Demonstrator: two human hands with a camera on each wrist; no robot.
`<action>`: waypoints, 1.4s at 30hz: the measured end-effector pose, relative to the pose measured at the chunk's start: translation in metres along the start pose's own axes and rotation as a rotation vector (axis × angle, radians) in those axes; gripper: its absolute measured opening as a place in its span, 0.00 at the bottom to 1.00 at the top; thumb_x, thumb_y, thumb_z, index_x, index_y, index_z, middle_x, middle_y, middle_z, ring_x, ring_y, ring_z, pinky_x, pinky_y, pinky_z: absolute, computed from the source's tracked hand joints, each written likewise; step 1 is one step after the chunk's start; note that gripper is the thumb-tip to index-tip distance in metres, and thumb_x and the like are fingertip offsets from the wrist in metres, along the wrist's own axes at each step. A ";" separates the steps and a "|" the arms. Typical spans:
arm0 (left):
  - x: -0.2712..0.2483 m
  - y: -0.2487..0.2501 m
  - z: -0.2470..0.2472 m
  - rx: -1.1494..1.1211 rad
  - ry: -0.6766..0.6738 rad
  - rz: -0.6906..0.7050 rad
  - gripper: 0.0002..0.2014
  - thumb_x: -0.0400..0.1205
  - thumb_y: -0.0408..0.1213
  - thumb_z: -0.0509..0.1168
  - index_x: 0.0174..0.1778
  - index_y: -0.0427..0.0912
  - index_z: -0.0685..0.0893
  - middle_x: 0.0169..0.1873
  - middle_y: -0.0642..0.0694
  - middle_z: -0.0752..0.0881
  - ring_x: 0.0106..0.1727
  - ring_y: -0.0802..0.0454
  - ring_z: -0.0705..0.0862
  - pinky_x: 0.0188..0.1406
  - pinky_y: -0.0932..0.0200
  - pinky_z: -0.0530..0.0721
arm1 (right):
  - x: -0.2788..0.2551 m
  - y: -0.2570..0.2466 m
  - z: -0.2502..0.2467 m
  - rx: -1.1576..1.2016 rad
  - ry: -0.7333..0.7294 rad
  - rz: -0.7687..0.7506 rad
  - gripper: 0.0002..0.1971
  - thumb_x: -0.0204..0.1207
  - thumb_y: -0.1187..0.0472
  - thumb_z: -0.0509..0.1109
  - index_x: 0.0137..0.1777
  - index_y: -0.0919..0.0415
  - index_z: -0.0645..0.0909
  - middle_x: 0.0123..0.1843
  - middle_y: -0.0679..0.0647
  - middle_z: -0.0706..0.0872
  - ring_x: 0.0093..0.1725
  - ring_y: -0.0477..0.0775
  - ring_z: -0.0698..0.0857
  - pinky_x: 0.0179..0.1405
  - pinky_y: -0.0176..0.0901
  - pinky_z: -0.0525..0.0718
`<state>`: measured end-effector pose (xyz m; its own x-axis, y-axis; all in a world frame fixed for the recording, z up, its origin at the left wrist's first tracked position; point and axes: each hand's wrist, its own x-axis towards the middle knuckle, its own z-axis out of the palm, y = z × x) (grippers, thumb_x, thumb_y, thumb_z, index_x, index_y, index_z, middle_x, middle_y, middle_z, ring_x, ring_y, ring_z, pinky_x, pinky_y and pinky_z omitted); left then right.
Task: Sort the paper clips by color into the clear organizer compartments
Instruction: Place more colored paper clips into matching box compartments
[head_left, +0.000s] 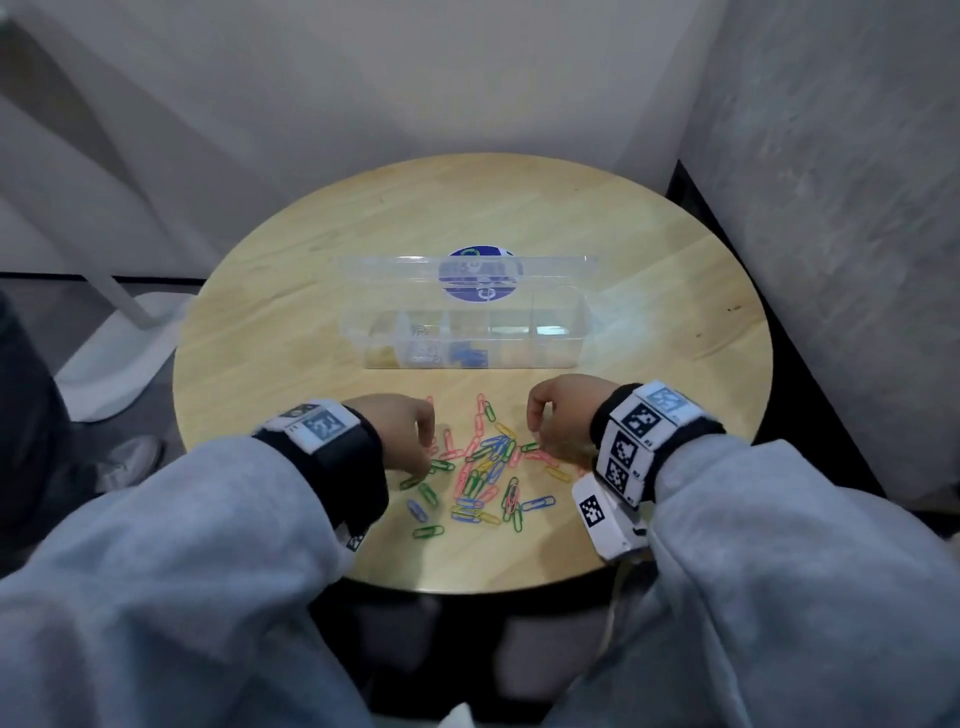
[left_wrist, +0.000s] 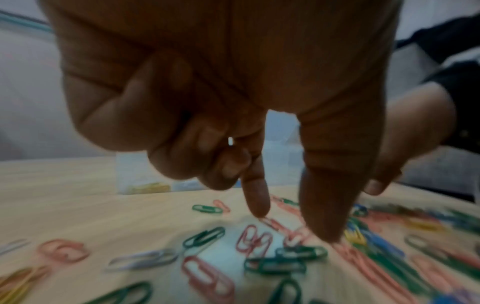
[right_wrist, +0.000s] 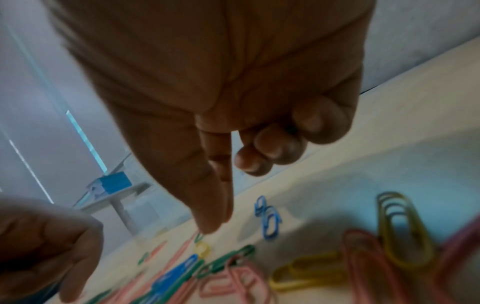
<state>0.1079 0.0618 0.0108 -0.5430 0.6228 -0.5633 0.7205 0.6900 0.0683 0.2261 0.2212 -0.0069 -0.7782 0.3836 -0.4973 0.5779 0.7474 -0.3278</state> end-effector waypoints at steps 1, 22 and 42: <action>0.000 0.001 0.003 0.030 -0.028 0.005 0.15 0.70 0.43 0.73 0.51 0.52 0.79 0.36 0.54 0.76 0.44 0.51 0.77 0.37 0.61 0.70 | 0.001 -0.002 0.002 -0.039 -0.012 0.007 0.08 0.72 0.65 0.66 0.47 0.52 0.82 0.45 0.48 0.81 0.43 0.50 0.78 0.36 0.36 0.75; 0.004 0.007 0.024 0.117 0.056 0.121 0.06 0.74 0.39 0.67 0.46 0.52 0.83 0.41 0.53 0.78 0.43 0.51 0.75 0.25 0.64 0.63 | 0.003 0.005 -0.015 0.151 0.041 0.041 0.13 0.70 0.66 0.71 0.27 0.55 0.73 0.29 0.49 0.78 0.30 0.49 0.75 0.28 0.38 0.72; 0.013 0.003 0.035 -0.090 0.040 0.097 0.15 0.71 0.42 0.72 0.50 0.52 0.76 0.37 0.54 0.75 0.45 0.51 0.76 0.40 0.60 0.71 | 0.010 -0.023 -0.005 0.330 -0.022 0.013 0.03 0.75 0.67 0.62 0.41 0.60 0.76 0.35 0.54 0.78 0.30 0.52 0.75 0.28 0.39 0.74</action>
<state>0.1180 0.0585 -0.0250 -0.4904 0.7011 -0.5176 0.7301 0.6548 0.1952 0.2034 0.2107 -0.0006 -0.7670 0.3771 -0.5191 0.6387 0.5255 -0.5620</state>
